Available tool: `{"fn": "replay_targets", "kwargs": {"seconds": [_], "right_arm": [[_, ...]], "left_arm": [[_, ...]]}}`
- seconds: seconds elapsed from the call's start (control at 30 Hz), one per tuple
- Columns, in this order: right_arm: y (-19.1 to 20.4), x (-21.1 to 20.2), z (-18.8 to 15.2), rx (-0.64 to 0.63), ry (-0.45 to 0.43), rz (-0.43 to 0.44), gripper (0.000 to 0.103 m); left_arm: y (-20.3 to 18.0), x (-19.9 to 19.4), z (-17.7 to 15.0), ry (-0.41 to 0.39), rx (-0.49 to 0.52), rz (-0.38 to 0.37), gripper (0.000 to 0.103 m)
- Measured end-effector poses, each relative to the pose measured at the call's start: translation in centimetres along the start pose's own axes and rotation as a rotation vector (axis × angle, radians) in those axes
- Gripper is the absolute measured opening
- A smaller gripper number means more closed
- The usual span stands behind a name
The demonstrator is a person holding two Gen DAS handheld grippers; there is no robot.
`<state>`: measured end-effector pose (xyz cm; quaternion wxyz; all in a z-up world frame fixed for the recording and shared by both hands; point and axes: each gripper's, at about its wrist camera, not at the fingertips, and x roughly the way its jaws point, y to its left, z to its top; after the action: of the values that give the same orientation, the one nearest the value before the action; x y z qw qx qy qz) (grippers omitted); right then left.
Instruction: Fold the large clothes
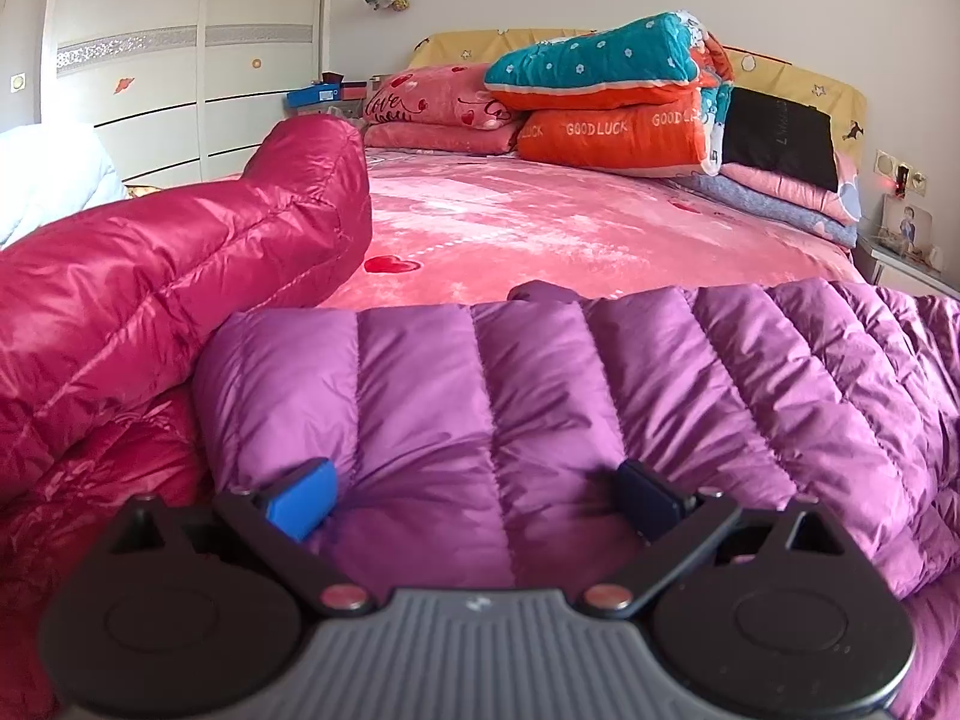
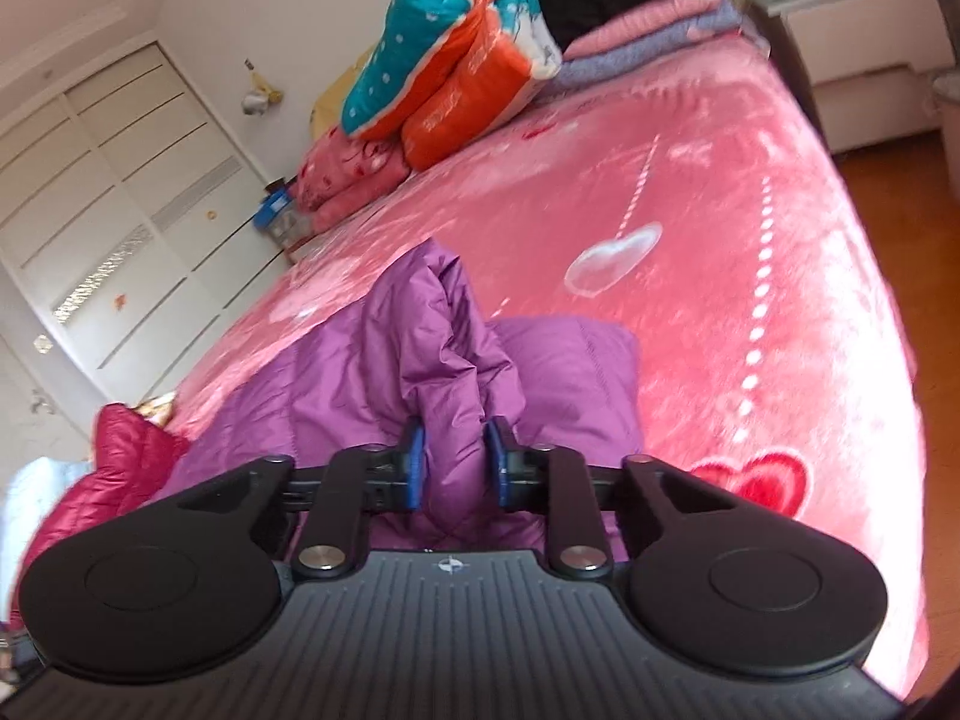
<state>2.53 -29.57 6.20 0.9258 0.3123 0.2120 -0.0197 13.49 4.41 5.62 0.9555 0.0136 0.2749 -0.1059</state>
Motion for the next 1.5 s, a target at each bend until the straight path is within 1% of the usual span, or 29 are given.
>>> {"fn": "replay_targets", "kwargs": {"seconds": [0.07,0.23,0.3,0.4,0.47,0.5,0.57,0.6,0.63,0.7,0.77,0.8,0.83,0.93,1.0,1.03,1.1,1.17,1.27,1.37,1.5], "right_arm": [[-0.1,-0.9,0.1,0.011,0.013,0.004,0.023],[-1.6,-2.9,0.1,0.041,0.023,-0.042,0.023],[-2.1,-3.4,-0.2,0.05,0.025,-0.07,0.022],[-2.0,-3.0,-0.6,0.018,0.047,-0.131,0.023],[-1.8,-2.7,-0.9,-0.01,0.041,-0.163,0.03],[-1.4,-2.8,-0.8,-0.025,0.023,-0.184,0.037],[-0.1,-3.4,-0.7,-0.082,-0.047,-0.229,0.05],[0.7,-3.9,-0.5,-0.118,-0.091,-0.24,0.061],[1.5,-4.3,-0.4,-0.149,-0.135,-0.235,0.062],[2.8,-5.0,-0.4,-0.195,-0.208,-0.176,0.065],[4.3,-5.0,-0.7,-0.237,-0.249,-0.093,0.07],[5.0,-4.6,-0.9,-0.258,-0.252,-0.054,0.078],[5.6,-4.1,-1.1,-0.273,-0.243,-0.03,0.086],[7.1,-2.1,-1.7,-0.314,-0.217,0.011,0.094],[7.7,-0.7,-2.1,-0.339,-0.2,0.013,0.096],[8.0,0.0,-2.2,-0.36,-0.196,0.003,0.098],[8.1,1.4,-2.2,-0.405,-0.179,-0.03,0.098],[7.9,2.9,-2.2,-0.425,-0.14,-0.085,0.098],[7.0,5.0,-2.8,-0.459,-0.078,-0.143,0.099],[6.5,6.3,-3.4,-0.478,-0.026,-0.19,0.1],[6.7,7.6,-3.8,-0.513,0.009,-0.238,0.101]], "left_arm": [[0.0,-0.2,-0.1,0.004,0.018,0.002,0.099],[0.1,-1.0,-0.3,0.008,0.049,-0.005,0.099],[-0.2,-1.2,-0.3,0.007,0.066,-0.002,0.099],[-0.6,-1.7,-0.1,0.013,0.087,0.02,0.099],[-1.2,-2.5,0.3,0.001,0.105,0.03,0.099],[-1.5,-3.1,0.5,-0.016,0.122,0.034,0.099],[-2.3,-4.3,0.8,-0.065,0.159,0.027,0.099],[-2.8,-4.9,1.1,-0.091,0.175,0.022,0.099],[-3.2,-5.3,1.3,-0.115,0.185,0.014,0.099],[-4.0,-5.2,1.8,-0.134,0.191,-0.014,0.099],[-4.7,-4.1,2.3,-0.129,0.199,-0.021,0.099],[-5.0,-3.5,2.5,-0.128,0.204,-0.015,0.099],[-5.2,-2.7,2.7,-0.125,0.206,-0.008,0.099],[-5.1,-0.4,3.1,-0.103,0.16,0.012,0.099],[-4.7,0.4,3.1,-0.101,0.135,0.027,0.099],[-4.4,1.0,3.0,-0.101,0.126,0.04,0.099],[-3.8,1.9,2.7,-0.1,0.104,0.063,0.099],[-3.2,2.6,2.4,-0.098,0.081,0.072,0.099],[-2.8,3.3,1.6,-0.12,0.089,0.087,0.1],[-2.5,3.7,0.8,-0.143,0.086,0.088,0.103],[-2.5,4.0,-0.1,-0.165,0.09,0.083,0.103]]}}
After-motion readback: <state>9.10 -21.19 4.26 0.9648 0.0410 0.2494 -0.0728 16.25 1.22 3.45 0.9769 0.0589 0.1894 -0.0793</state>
